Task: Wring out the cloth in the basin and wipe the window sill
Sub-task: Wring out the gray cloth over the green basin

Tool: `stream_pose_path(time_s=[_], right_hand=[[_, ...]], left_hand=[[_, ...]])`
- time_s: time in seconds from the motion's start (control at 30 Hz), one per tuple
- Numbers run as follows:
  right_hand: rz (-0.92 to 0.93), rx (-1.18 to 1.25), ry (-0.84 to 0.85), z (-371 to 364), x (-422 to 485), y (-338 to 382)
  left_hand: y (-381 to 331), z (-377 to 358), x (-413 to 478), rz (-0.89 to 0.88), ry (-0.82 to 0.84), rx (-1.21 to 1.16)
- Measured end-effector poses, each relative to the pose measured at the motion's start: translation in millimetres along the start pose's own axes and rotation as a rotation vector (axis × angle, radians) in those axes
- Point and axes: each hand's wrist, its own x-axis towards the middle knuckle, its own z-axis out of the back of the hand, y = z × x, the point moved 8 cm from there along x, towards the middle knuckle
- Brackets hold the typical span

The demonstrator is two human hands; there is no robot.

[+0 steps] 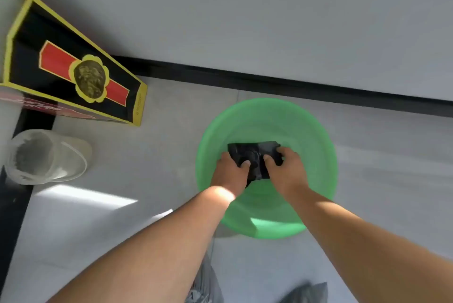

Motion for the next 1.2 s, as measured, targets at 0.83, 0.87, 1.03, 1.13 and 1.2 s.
stream_pose_path(time_s=[0.83,0.87,1.03,1.13,1.2], right_hand=[[-0.062,0.647,0.165,3,-49,17],[-0.085,0.663,0.158,3,-50,17],[-0.081,0.673,0.163,5,-46,28],[-0.064,0.599,0.141,3,-44,32],[-0.068,0.631,0.151,-2,-45,33]], left_hand=[[-37,-11,-52,-0.002,0.021,-0.265],[-38,-10,-51,-0.039,-0.009,-0.214],[-45,-8,-52,-0.198,-0.114,-0.156],[-50,-1,-52,-0.206,-0.192,-0.179],[-48,-1,-49,-0.182,-0.185,-0.225]])
